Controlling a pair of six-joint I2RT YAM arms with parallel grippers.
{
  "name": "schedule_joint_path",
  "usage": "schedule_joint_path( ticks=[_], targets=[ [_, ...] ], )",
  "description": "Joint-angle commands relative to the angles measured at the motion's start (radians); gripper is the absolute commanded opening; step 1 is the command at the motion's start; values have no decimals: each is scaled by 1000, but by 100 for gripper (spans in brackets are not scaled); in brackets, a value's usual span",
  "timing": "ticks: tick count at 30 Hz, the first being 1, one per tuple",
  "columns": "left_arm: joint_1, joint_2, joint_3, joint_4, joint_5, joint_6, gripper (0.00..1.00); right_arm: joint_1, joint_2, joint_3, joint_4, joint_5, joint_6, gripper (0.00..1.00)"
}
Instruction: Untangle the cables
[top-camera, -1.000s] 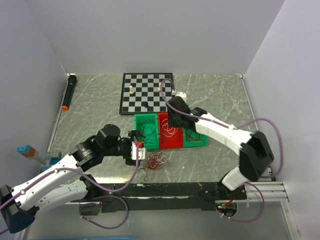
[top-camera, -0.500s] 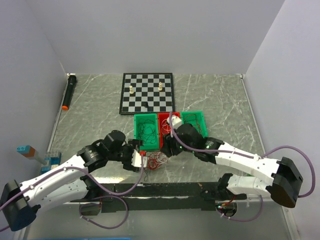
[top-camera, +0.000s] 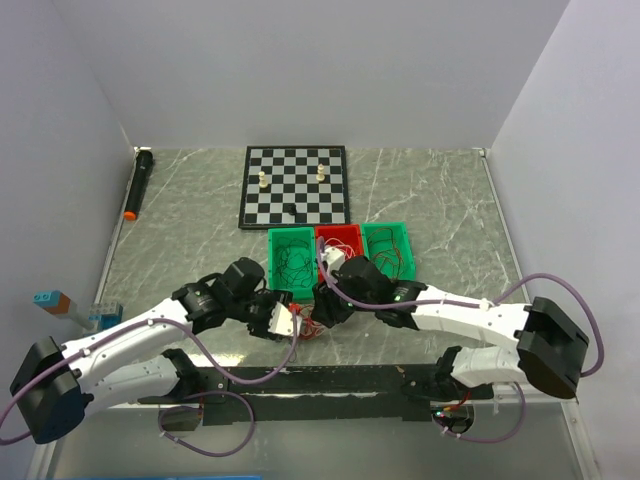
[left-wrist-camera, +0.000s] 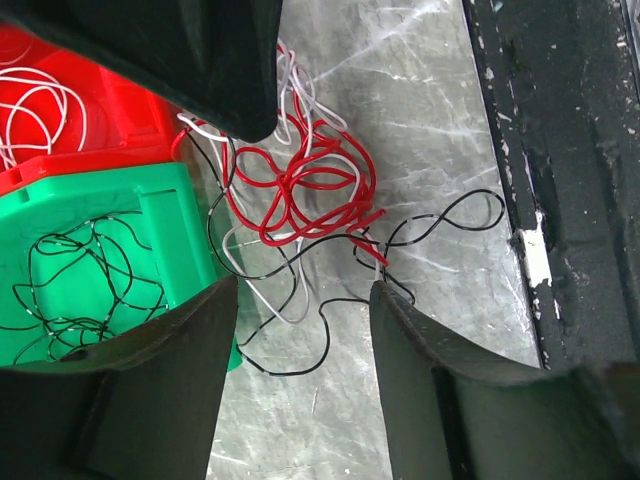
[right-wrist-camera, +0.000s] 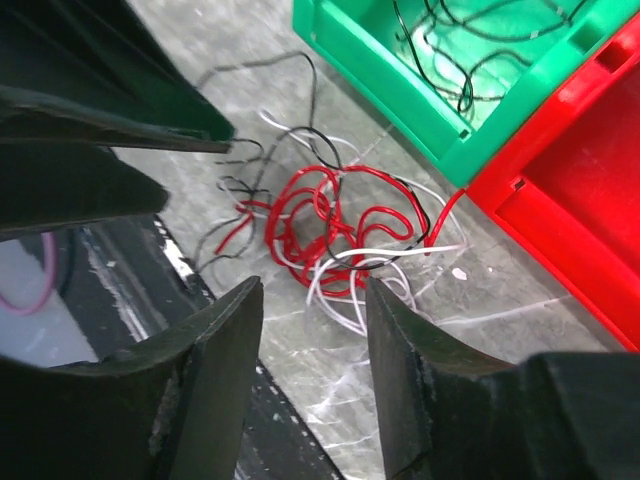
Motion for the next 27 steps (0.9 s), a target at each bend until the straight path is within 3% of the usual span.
schedule_joint_path(
  ticks=[1, 11, 19, 27],
  targets=[
    [-1, 11, 19, -7, 48, 41, 59, 10, 47, 51, 3, 16, -35, 51],
    [-90, 23, -33, 90, -49, 107, 63, 12, 130, 83, -17, 25, -18, 38],
    [-132, 112, -73, 136, -49, 269, 63, 10, 37, 45, -31, 45, -7, 7],
    [-135, 145, -157, 286, -95, 398, 55, 9, -8, 7, 1, -31, 2, 2]
  ],
)
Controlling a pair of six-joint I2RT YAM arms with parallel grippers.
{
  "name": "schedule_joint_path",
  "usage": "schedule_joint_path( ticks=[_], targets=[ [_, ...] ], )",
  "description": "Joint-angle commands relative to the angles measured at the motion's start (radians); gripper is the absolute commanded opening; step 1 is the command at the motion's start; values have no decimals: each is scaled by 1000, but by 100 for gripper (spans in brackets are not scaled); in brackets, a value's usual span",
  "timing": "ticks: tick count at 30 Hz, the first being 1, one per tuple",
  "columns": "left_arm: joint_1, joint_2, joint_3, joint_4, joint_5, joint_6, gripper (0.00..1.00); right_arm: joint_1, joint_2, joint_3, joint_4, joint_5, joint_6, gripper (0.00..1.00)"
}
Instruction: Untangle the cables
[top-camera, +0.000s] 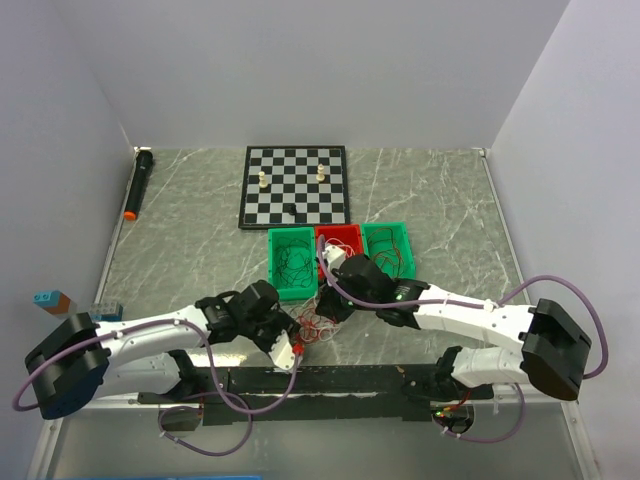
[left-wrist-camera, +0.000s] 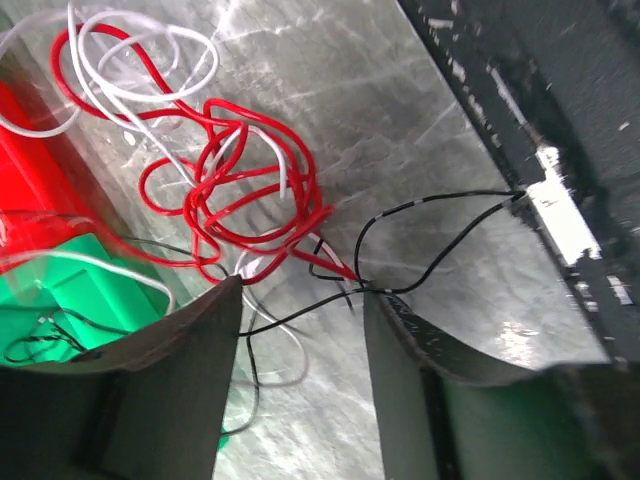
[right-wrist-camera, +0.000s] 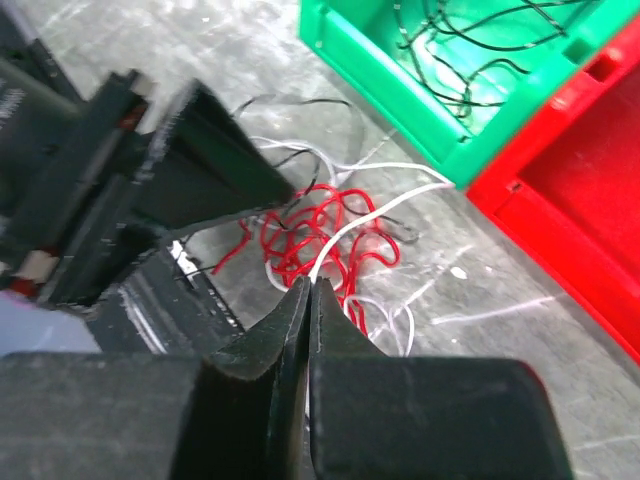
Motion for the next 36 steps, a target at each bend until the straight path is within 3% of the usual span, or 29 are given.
schedule_joint_path(
  ticks=[1, 10, 15, 21, 29, 36],
  targets=[
    [-8, 16, -20, 134, 1, 99, 55, 5, -6, -21, 57, -61, 14, 2],
    [-44, 18, -56, 217, 14, 85, 52, 5, 14, -18, 68, -108, 20, 0],
    [-60, 16, -68, 188, 23, 128, 1, -8, -18, 1, 38, -105, 10, 0],
    [-55, -31, -10, -43, -48, 65, 1, -72, -130, 16, -45, -84, -26, 0],
    [-2, -214, 49, -395, -86, 22, 1, -227, -342, 137, -215, -76, -96, 0],
    [-3, -295, 41, -512, -132, 33, 1, -297, -465, 312, -329, -13, -150, 0]
  ],
)
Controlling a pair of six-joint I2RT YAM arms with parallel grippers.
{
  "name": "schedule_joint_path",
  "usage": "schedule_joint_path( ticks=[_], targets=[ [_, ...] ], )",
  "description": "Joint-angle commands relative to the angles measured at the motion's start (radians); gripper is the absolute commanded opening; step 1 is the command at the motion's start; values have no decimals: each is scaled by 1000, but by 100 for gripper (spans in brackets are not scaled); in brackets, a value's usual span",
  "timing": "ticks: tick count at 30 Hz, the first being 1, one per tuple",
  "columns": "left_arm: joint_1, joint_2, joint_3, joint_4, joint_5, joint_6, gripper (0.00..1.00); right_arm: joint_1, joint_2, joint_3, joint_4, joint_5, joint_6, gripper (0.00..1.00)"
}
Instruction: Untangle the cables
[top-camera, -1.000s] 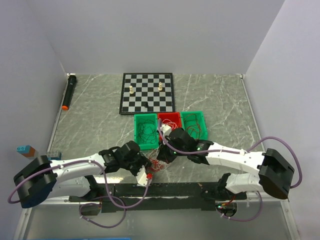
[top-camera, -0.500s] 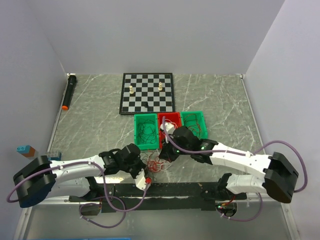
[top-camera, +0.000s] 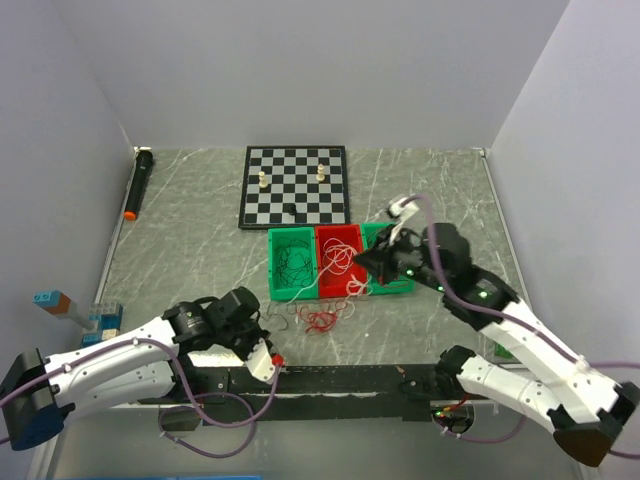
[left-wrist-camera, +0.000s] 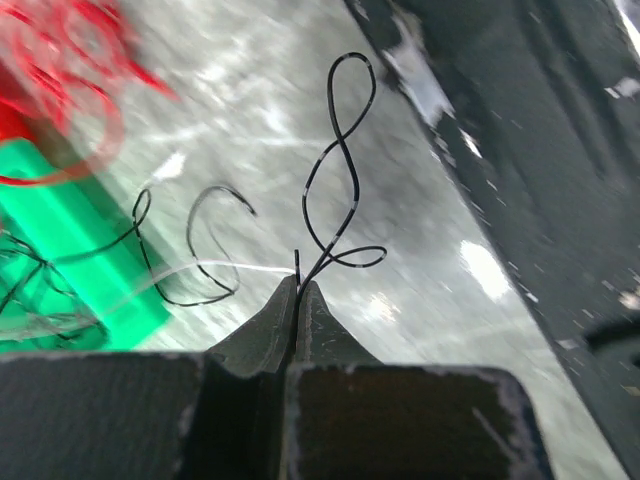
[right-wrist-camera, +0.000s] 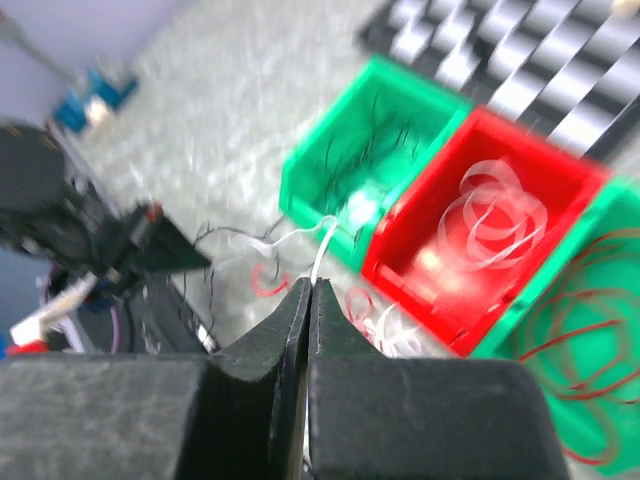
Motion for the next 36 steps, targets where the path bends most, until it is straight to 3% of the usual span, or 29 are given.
schedule_joint_path(
  ticks=[1, 6, 13, 14, 16, 19, 23, 26, 31, 36],
  targets=[
    [3, -20, 25, -133, -26, -14, 1, -32, -82, 138, -67, 33, -56, 0],
    [3, -35, 45, -135, -51, -44, 1, -35, -76, 259, -76, -34, -56, 0],
    [3, -113, 34, -156, -94, -78, 1, -37, -65, 426, -69, -3, -87, 0],
    [3, -128, 27, -143, -109, -87, 8, -37, -58, 449, -61, -31, -81, 0],
    [3, -151, 14, -89, -147, -110, 40, -37, -30, 487, -56, -71, -66, 0],
    [5, -187, 29, -31, -174, -165, 56, -35, -10, 489, -27, -109, -41, 0],
    [5, -231, 74, 31, -160, -254, 67, -35, -1, 477, 17, -131, -20, 0],
    [5, -237, 108, 74, -138, -336, 69, -35, 19, 506, 48, -155, -6, 0],
    [5, -153, 166, 188, -82, -449, 81, -34, 57, 555, 118, -208, 19, 0],
    [12, -12, 206, 374, 32, -595, 85, -32, 96, 615, 174, -247, 37, 0]
  ],
)
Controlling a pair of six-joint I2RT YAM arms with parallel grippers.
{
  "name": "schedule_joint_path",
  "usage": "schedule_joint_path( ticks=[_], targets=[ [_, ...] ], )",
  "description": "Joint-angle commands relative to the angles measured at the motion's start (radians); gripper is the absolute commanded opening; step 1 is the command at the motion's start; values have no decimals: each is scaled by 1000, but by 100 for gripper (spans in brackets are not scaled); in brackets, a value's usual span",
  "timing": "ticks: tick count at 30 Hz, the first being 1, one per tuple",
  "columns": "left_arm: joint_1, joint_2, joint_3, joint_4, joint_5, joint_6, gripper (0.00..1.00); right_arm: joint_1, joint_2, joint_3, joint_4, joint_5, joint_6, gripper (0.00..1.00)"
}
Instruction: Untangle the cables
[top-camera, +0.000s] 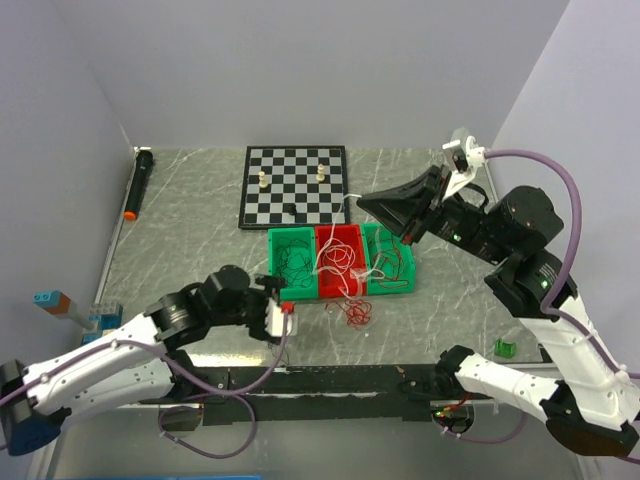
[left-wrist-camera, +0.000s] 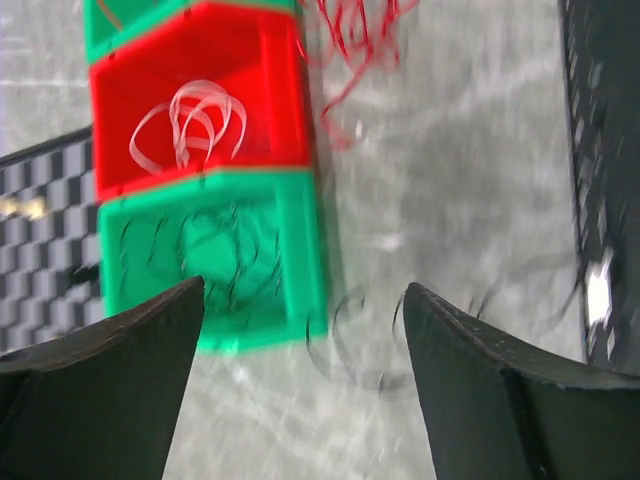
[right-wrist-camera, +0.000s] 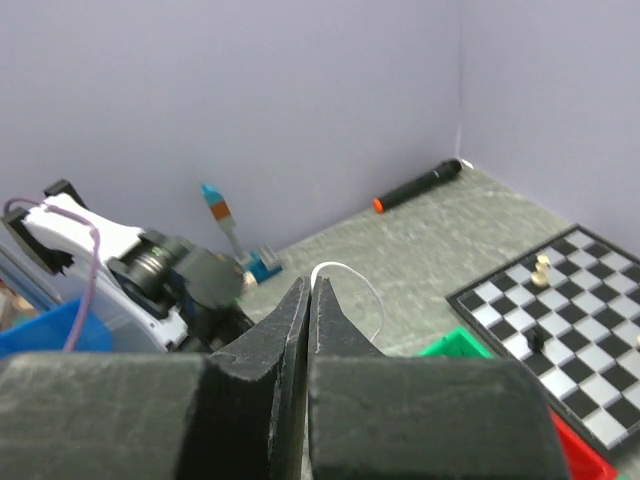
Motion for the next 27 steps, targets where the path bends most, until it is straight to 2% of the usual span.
schedule_joint_path(
  ticks=[1, 6, 8, 10, 16, 21, 22, 23, 27],
  targets=[
    [11, 119, 51, 229, 149, -190, 87, 1, 27, 94, 111, -58, 25, 0],
    [13, 309, 65, 443, 244, -377, 95, 3, 34, 153, 114, -61, 22, 0],
    [8, 332, 42, 545, 293, -379, 98, 4, 29, 157, 111, -52, 16, 0],
    [-12, 348, 55, 545, 284, -358, 98, 6, 21, 153, 102, -25, -5, 0],
    [-6, 271, 65, 317, 218, -136, 91, 4, 47, 91, 99, 57, -39, 0],
    [37, 170, 5, 85, 178, 57, 87, 3, 75, 30, 124, 110, -56, 0],
    [37, 155, -6, 47, 160, 96, 83, 3, 81, 22, 125, 115, -61, 0],
    [37, 133, -18, 14, 142, 115, 79, 3, 86, 15, 127, 132, -67, 0],
    [37, 92, -38, -26, 86, 116, 73, 1, 116, -16, 140, 189, -84, 0]
  ],
)
